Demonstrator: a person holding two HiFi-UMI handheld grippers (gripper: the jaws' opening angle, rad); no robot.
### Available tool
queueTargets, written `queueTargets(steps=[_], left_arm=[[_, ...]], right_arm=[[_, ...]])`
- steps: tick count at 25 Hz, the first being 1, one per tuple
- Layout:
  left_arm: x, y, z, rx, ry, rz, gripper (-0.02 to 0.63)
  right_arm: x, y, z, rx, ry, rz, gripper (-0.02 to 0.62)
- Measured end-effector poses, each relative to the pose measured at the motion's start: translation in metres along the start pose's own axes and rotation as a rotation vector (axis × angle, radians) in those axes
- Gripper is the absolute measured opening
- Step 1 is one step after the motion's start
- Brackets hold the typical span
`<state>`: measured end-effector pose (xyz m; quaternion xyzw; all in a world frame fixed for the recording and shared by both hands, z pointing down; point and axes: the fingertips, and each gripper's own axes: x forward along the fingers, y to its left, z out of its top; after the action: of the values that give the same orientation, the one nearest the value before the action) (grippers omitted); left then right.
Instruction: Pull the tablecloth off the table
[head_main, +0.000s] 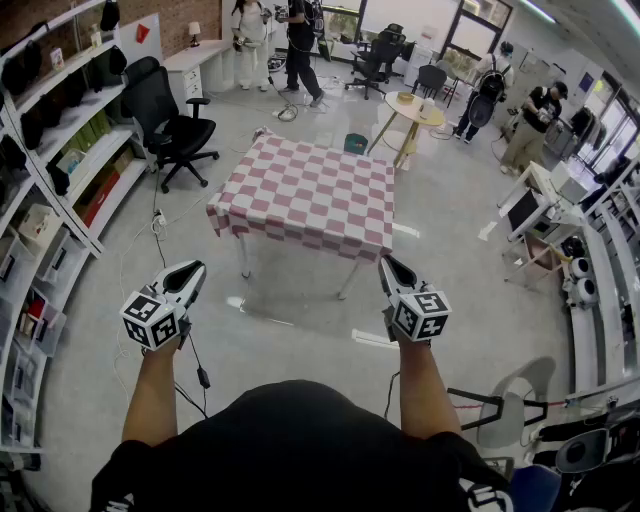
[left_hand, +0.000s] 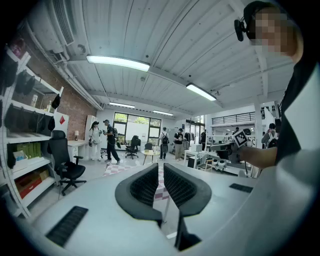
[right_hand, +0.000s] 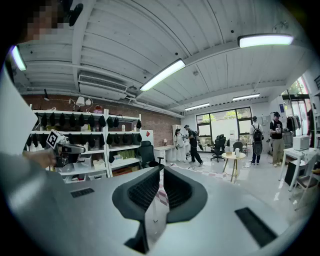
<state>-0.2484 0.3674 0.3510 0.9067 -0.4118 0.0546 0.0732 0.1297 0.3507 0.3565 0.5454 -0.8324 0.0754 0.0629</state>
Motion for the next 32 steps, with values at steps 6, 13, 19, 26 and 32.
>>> queueTargets(steps=[6, 13, 19, 26, 32], left_arm=[[-0.023, 0.023, -0.009, -0.022, 0.002, -0.005, 0.054], [-0.042, 0.038, -0.010, -0.023, 0.010, -0.021, 0.054], [-0.042, 0.049, -0.012, -0.028, 0.010, -0.027, 0.054], [-0.019, 0.064, -0.022, -0.044, 0.027, -0.035, 0.054], [0.005, 0.080, -0.023, -0.052, 0.036, -0.019, 0.054]], right_arm=[[0.008, 0.033, -0.008, 0.004, 0.016, 0.011, 0.052], [0.009, 0.046, -0.003, 0.068, -0.018, -0.036, 0.048], [0.014, 0.051, -0.005, 0.081, -0.011, -0.038, 0.046], [0.039, 0.043, -0.017, 0.105, 0.005, -0.030, 0.046], [0.074, 0.026, -0.023, 0.124, 0.018, -0.017, 0.046]])
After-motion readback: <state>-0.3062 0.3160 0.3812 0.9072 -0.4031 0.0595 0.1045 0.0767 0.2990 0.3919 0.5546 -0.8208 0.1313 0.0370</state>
